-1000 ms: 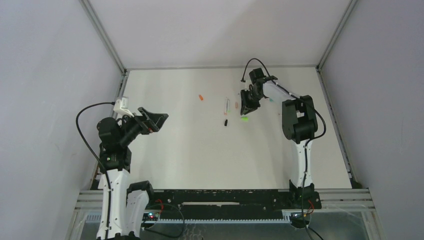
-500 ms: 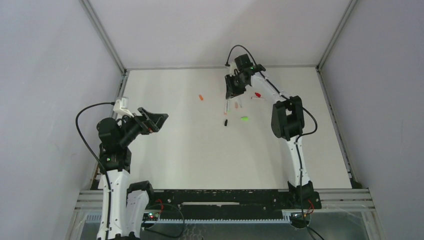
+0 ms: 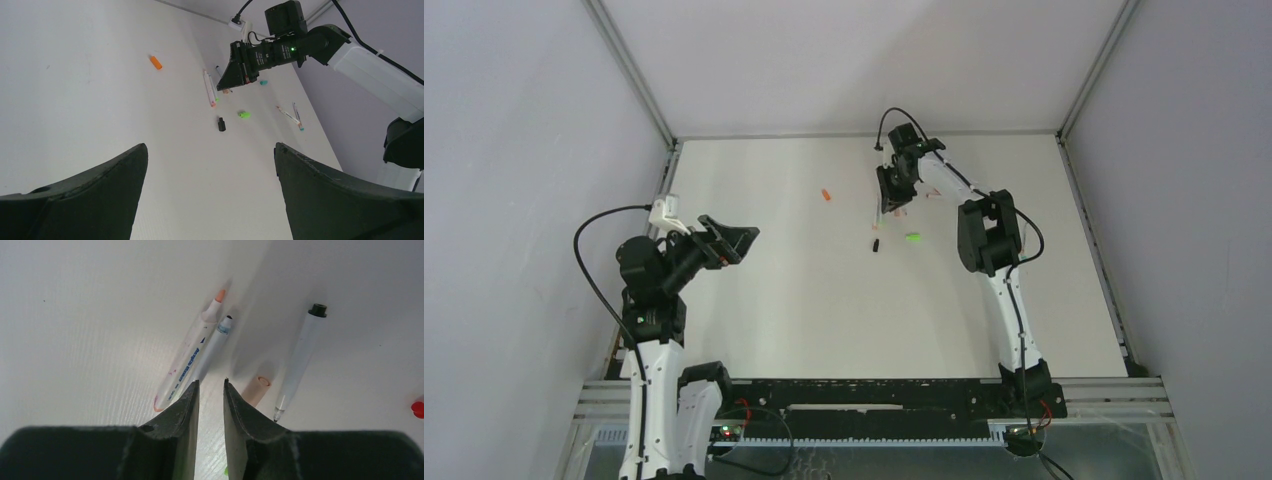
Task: Insert the pens into the pen caps
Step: Move the pen cap to the center of the board.
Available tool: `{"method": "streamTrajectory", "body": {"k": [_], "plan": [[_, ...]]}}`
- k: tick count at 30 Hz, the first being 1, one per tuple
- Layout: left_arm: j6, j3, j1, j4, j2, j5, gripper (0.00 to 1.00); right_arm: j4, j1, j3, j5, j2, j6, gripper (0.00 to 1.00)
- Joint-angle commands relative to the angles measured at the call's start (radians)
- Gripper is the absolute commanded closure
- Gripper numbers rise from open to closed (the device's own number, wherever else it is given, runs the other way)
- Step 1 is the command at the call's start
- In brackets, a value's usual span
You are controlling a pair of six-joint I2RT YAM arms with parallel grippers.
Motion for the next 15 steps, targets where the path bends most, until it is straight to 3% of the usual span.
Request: {"method": "streamTrajectory", "body": {"k": [1,15], "plan": [[-0.006,-0.015,0.012,0.022,-0.011,0.022,0.0,-0.006,0.011,0.052,0.014,0.007,0.005,0.69],[-0.007,-0.017,0.012,0.023,-0.016,0.022,0.0,-0.006,0.02,0.061,0.007,0.027,0.018,0.64]]}}
